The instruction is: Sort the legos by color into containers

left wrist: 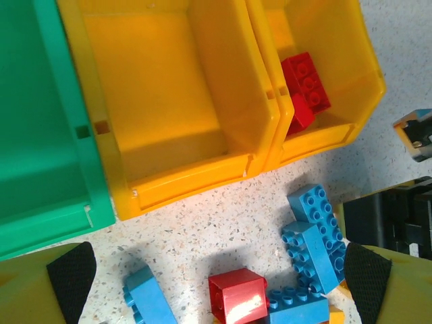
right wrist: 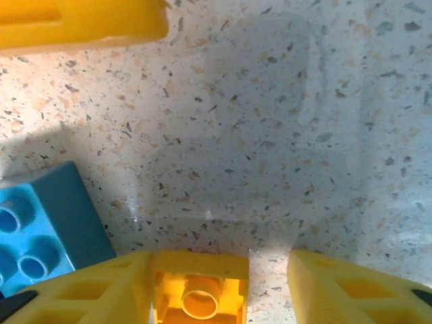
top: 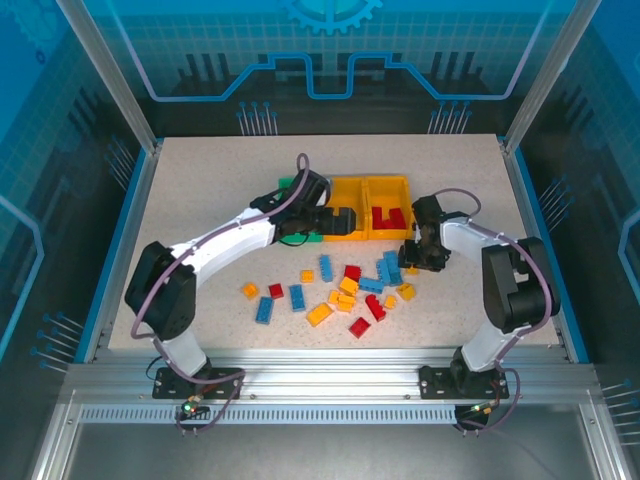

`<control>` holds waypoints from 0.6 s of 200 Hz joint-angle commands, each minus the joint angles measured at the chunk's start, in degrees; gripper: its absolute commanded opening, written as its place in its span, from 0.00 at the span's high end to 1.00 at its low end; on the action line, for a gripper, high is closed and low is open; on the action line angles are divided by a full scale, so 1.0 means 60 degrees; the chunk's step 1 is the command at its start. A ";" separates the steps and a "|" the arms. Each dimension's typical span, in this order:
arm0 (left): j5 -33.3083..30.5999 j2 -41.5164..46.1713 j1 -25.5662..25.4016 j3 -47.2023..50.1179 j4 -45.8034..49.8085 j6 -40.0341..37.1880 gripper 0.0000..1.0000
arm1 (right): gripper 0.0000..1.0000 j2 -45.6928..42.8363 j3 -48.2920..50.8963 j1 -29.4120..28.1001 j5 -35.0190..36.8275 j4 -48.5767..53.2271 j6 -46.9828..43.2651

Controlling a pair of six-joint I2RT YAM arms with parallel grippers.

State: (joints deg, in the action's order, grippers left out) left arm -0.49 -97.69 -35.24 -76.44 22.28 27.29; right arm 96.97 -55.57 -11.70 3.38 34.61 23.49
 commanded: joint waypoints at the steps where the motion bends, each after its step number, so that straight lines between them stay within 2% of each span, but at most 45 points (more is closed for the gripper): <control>1: -0.0408 0.0651 0.0229 0.0457 -0.0090 0.0285 0.01 | 0.47 0.0342 -0.0364 -0.0253 0.0434 0.0759 -0.0034; 23: -0.0485 0.1023 0.0473 0.0875 -0.0120 0.0377 0.01 | 0.49 0.0284 -0.0387 -0.0276 0.0601 0.0926 0.0079; 66: -0.0595 0.1629 0.0938 0.1692 -0.0167 0.0457 0.01 | 0.64 0.0079 -0.0593 -0.0278 0.0701 0.1308 0.0192; 97: -0.0663 0.2074 0.1263 0.2310 -0.0267 0.0579 0.01 | 0.65 -0.0657 -0.1103 -0.0514 0.0389 0.1586 0.0379; 120: -0.1108 0.2237 0.1330 0.2622 -0.0063 0.0579 0.01 | 0.64 -0.1137 -0.1836 -0.0830 -0.0116 0.1668 0.0500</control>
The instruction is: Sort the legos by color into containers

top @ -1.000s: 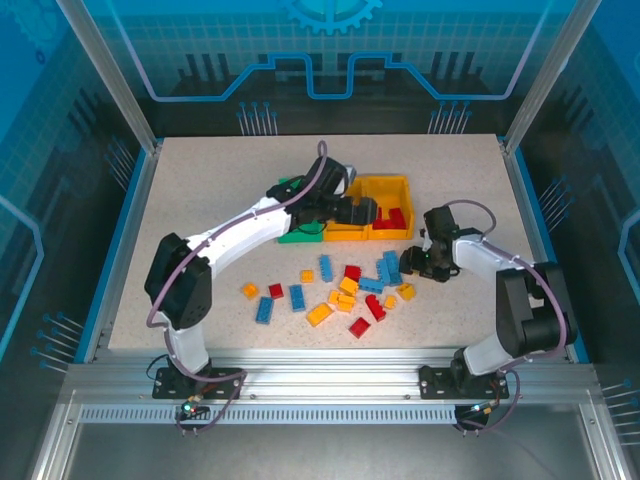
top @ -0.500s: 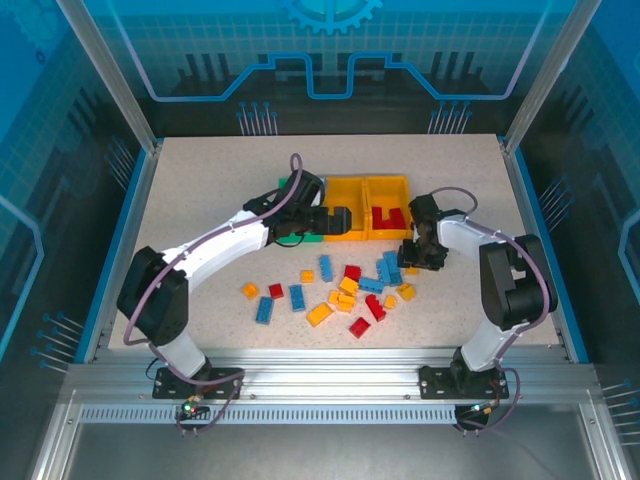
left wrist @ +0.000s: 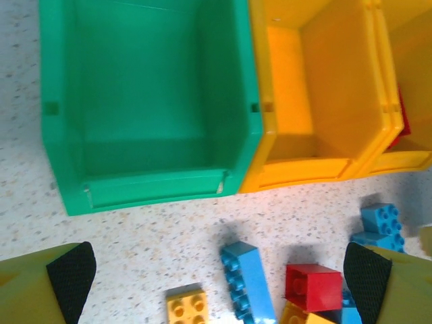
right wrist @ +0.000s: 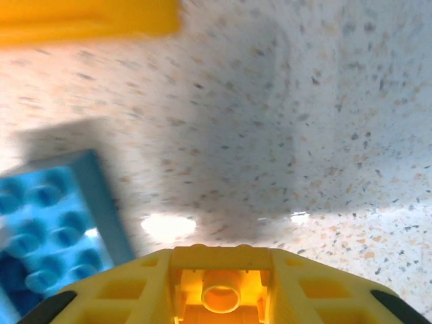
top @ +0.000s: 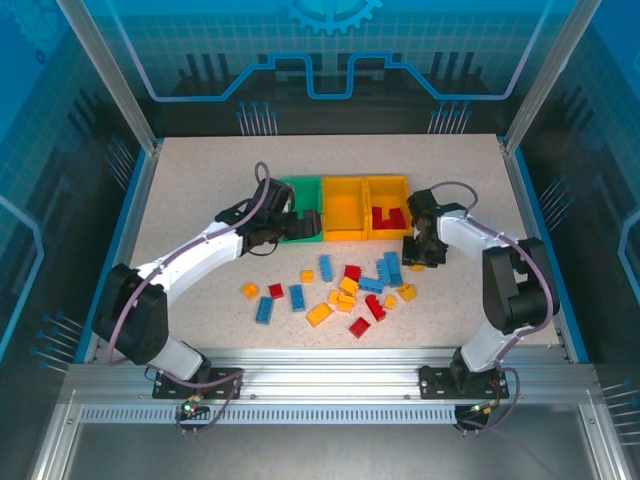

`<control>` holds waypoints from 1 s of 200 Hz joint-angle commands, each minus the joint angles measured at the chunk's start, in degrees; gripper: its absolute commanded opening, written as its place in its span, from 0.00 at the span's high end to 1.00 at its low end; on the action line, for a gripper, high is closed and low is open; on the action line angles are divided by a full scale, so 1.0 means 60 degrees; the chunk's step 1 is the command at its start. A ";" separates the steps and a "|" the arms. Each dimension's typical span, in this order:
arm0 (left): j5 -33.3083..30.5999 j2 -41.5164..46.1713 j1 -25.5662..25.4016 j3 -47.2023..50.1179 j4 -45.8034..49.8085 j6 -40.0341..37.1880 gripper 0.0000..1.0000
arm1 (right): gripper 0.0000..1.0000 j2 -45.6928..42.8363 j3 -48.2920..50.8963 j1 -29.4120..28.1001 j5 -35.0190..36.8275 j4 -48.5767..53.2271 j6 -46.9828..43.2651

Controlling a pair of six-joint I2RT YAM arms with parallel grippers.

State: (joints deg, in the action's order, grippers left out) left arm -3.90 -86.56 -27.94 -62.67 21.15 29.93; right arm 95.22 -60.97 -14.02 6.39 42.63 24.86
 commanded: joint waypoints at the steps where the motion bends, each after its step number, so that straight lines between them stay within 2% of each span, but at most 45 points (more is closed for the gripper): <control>1: -0.0545 0.0381 0.0115 0.0340 0.0132 0.0138 0.01 | 0.64 -0.0865 -0.0961 -0.0453 -0.0674 0.0312 0.0290; 37: -0.0543 0.0452 0.0160 0.0767 0.0265 0.0260 0.01 | 0.64 -0.0941 -0.1848 -0.0651 -0.2547 -0.0971 0.1120; 70: -0.0494 0.0424 0.0168 0.1007 0.0256 0.0459 0.01 | 0.63 -0.0025 -0.2920 -0.1076 -0.3279 -0.1685 0.1642; 124: -0.0542 0.0327 0.0160 0.1099 0.0518 0.0463 0.01 | 0.62 0.2133 -0.5093 -0.1616 -0.2950 -0.0958 0.2127; 168: -0.0426 0.0290 0.0168 0.1259 0.0672 0.0438 0.01 | 0.52 0.3456 -0.6412 -0.1712 -0.2515 -0.0333 0.2472; 200: 0.0052 0.0154 0.0148 0.1276 0.0576 0.0258 0.02 | 0.45 0.3798 -0.6977 -0.1859 -0.2507 -0.0216 0.2510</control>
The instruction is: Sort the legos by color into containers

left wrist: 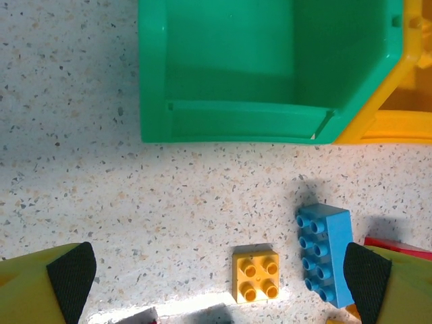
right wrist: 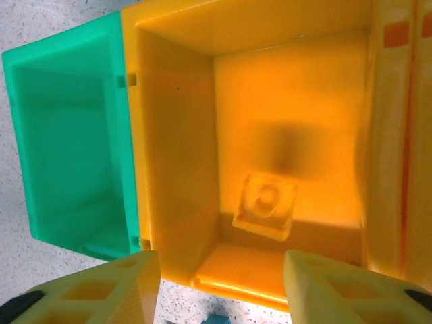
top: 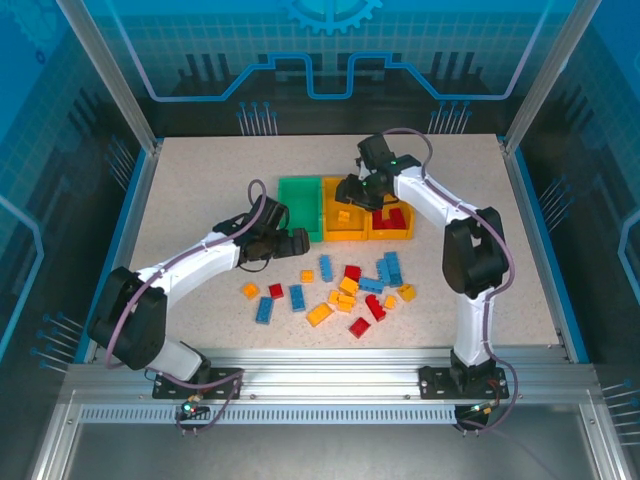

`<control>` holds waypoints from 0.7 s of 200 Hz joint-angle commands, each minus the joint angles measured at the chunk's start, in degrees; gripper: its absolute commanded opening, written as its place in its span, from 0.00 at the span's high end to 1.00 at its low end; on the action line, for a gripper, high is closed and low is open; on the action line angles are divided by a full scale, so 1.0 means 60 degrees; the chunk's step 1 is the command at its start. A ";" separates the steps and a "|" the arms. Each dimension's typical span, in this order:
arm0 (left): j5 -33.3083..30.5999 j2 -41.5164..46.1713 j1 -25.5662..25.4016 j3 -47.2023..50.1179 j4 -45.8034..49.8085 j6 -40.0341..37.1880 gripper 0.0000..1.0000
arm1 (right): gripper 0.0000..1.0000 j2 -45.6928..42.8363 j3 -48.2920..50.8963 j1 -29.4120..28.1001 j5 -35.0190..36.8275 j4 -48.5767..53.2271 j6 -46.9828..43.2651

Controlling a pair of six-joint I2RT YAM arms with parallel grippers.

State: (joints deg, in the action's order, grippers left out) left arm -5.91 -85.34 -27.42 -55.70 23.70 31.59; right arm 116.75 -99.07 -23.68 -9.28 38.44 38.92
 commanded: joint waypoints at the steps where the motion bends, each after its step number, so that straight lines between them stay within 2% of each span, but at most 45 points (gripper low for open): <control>1: 0.0415 -0.0062 0.0067 0.0114 0.0136 -0.0035 0.02 | 0.45 0.0219 -0.0649 -0.0253 0.0108 0.0489 0.0166; 33: 0.0833 -0.0356 -0.0123 -0.0008 0.0290 -0.0345 0.07 | 0.42 -0.0201 -0.0594 -0.0507 0.0208 0.0470 -0.0010; 79: 0.0273 -0.1367 -0.1245 -0.0851 0.1237 -0.0626 0.13 | 0.34 -0.1869 0.0762 -0.0463 0.0510 -0.0048 0.0120; 140: -0.0054 -0.2273 -0.1657 -0.1278 0.1716 -0.0341 0.25 | 0.30 -0.3488 0.2280 0.0159 0.0891 0.0086 0.0080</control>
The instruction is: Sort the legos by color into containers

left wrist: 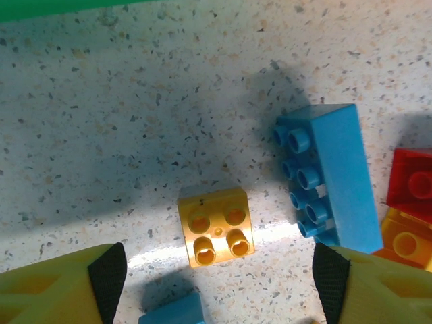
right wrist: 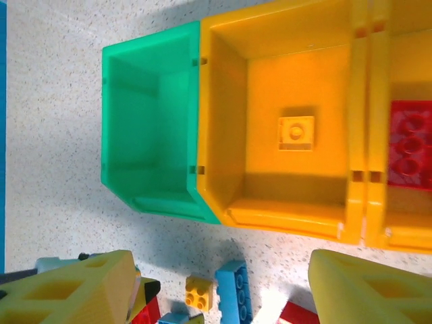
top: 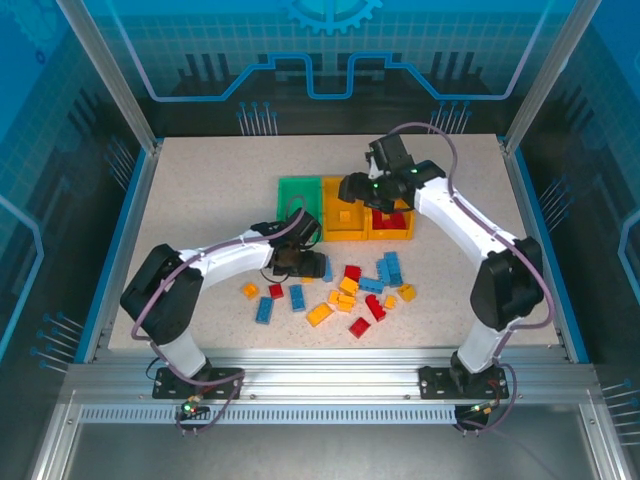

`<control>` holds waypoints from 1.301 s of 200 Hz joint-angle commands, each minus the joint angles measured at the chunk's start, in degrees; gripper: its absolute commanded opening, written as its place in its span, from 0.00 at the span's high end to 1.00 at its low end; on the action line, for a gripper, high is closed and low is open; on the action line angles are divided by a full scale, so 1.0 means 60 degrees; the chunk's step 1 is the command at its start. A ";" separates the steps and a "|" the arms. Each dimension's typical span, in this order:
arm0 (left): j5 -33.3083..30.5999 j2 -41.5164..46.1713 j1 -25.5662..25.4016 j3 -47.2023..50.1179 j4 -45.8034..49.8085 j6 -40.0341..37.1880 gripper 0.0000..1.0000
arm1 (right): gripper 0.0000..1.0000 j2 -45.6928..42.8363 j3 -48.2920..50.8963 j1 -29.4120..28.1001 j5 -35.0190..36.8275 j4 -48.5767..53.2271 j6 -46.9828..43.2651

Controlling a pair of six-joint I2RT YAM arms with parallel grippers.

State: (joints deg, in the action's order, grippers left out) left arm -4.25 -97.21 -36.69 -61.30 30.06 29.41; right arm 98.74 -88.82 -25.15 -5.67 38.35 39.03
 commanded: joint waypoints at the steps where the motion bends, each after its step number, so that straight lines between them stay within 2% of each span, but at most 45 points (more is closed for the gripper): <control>1: -0.0331 -0.0301 -0.0105 -0.0345 0.0650 0.0022 0.25 | 0.30 -0.0503 0.0605 0.0415 0.0296 0.0092 0.0060; 100: -0.0248 -0.1405 -0.0157 -0.0898 0.0653 0.0258 0.28 | 0.28 -0.1864 0.2108 0.1274 0.0285 0.0025 -0.0014; 117: -0.0323 -0.1575 -0.0166 -0.0982 0.0749 0.0297 0.34 | 0.28 -0.2031 0.2351 0.1366 0.0343 0.0055 -0.0029; 145: -0.0368 -0.1736 -0.0168 -0.1019 0.0918 0.0299 0.53 | 0.27 -0.2367 0.2737 0.1563 0.0433 0.0098 -0.0089; 168: -0.0318 -0.1731 -0.0168 -0.1047 0.0946 0.0305 0.62 | 0.27 -0.2665 0.3027 0.1795 0.0450 0.0120 -0.0189; 195: -0.0369 -0.1609 -0.0144 -0.1182 0.1017 0.0310 0.67 | 0.27 -0.2939 0.3335 0.1979 0.0887 0.0369 -0.0552; 260: -0.0535 -0.0890 0.0011 -0.2801 0.1544 -0.0022 0.67 | 0.27 -0.3776 0.5314 0.1948 0.1464 0.0525 -0.1041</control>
State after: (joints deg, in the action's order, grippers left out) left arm -6.48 -106.02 -37.15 -72.75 37.01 30.94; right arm 78.67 -60.88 -13.82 1.23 39.83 34.22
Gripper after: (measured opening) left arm 0.332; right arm 0.730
